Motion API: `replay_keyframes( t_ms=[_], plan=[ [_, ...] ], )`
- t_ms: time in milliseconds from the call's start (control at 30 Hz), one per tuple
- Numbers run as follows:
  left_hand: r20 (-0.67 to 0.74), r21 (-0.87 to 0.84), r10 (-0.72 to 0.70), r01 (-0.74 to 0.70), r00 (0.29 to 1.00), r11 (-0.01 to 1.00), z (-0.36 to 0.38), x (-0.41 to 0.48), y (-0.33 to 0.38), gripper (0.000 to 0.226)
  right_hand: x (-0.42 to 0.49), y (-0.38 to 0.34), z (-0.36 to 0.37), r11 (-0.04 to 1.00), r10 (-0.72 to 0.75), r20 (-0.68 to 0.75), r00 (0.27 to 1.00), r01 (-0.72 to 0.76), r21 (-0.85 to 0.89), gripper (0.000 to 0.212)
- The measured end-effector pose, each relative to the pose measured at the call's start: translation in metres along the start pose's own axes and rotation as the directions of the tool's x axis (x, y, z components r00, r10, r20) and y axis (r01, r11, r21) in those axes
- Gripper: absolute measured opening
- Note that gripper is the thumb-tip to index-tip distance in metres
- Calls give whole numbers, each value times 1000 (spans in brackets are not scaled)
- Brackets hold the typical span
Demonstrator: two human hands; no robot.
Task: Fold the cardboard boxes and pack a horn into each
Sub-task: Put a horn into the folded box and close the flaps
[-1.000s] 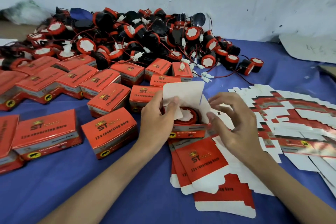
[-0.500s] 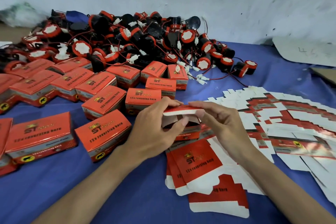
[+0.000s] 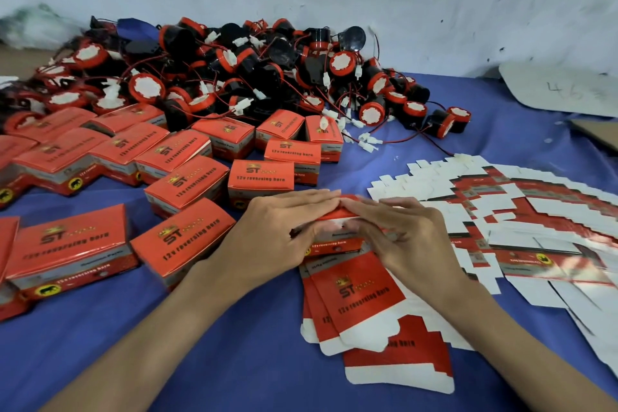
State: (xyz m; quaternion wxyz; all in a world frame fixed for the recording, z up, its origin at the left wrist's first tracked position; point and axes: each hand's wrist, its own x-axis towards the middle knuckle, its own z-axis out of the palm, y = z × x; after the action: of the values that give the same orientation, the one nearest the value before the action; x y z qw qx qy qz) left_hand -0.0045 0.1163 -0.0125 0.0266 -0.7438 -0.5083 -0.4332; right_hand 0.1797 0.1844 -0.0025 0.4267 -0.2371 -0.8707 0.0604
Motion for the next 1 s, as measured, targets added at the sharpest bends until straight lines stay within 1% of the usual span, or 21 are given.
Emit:
replay_keyframes(
  t_ms=[33, 100, 167, 267, 333, 400, 500, 533, 600, 633, 667, 700, 767, 800, 833, 900, 933, 1000],
  plan=[
    [0, -7, -14, 14, 1000, 1000, 0, 0, 1, 34, 0, 1, -1, 999, -5, 17, 1000, 6, -45, 26],
    [-2, -38, -56, 56, 998, 998, 0, 0, 2, 32, -1, 1, -3, 998, 17, 57, 998, -13, -67, 27],
    [-1, -64, -77, 76, 997, 995, -1, 0, 2, 34, -3, -2, -2, 996, 8, 79, 997, -2, -85, 28],
    [45, -11, -32, 33, 998, 999, -1, -2, 0, 39, -4, -7, -2, 991, 9, 80, 997, 2, -137, 28],
    [89, 35, -5, 2, 996, 999, -1, -6, -2, 39, -3, -10, -3, 985, 40, 78, 996, -26, -170, 29],
    [113, 60, 8, -15, 994, 998, -1, -10, -4, 41, -4, -11, -1, 986, 37, 98, 995, -20, -164, 28],
    [109, 110, 47, -59, 993, 992, 0, -11, -4, 46, -7, -7, 2, 992, -43, 186, 982, 64, -110, 35],
    [104, 135, 62, -75, 993, 988, 0, -11, -4, 45, -6, -6, 1, 995, -48, 222, 974, 65, -70, 36],
    [92, 228, 78, -97, 993, 969, -2, -10, -1, 43, -3, -4, -4, 1000, -8, 307, 952, 11, -8, 41],
    [86, 299, 66, -89, 994, 950, -5, -9, 1, 43, 0, -4, -8, 1000, 26, 360, 932, -18, -26, 47],
    [80, 375, 35, -62, 996, 925, -9, -10, 4, 44, 2, -4, -11, 995, 69, 419, 905, -33, -93, 58],
    [72, 447, -18, -16, 997, 894, -14, -10, 6, 48, 3, -5, -13, 981, 124, 480, 868, -34, -192, 74],
    [53, 552, -170, 113, 984, 826, -20, -11, 12, 56, -1, -9, -14, 930, 243, 603, 760, -6, -366, 105],
    [51, 584, -235, 162, 971, 796, -21, -11, 16, 57, -5, -11, -13, 912, 279, 647, 710, 15, -409, 115],
    [57, 608, -275, 185, 960, 772, -20, -11, 19, 57, -9, -15, -11, 902, 299, 678, 672, 32, -430, 120],
    [64, 636, -307, 199, 949, 746, -20, -9, 23, 55, -12, -20, -6, 895, 319, 720, 616, 54, -443, 121],
    [59, 643, -318, 208, 946, 737, -21, -8, 23, 53, -12, -22, -5, 893, 325, 730, 601, 59, -446, 117],
    [41, 655, -333, 226, 942, 721, -26, -6, 22, 45, -10, -23, -8, 889, 332, 733, 594, 63, -453, 111]
  ],
)
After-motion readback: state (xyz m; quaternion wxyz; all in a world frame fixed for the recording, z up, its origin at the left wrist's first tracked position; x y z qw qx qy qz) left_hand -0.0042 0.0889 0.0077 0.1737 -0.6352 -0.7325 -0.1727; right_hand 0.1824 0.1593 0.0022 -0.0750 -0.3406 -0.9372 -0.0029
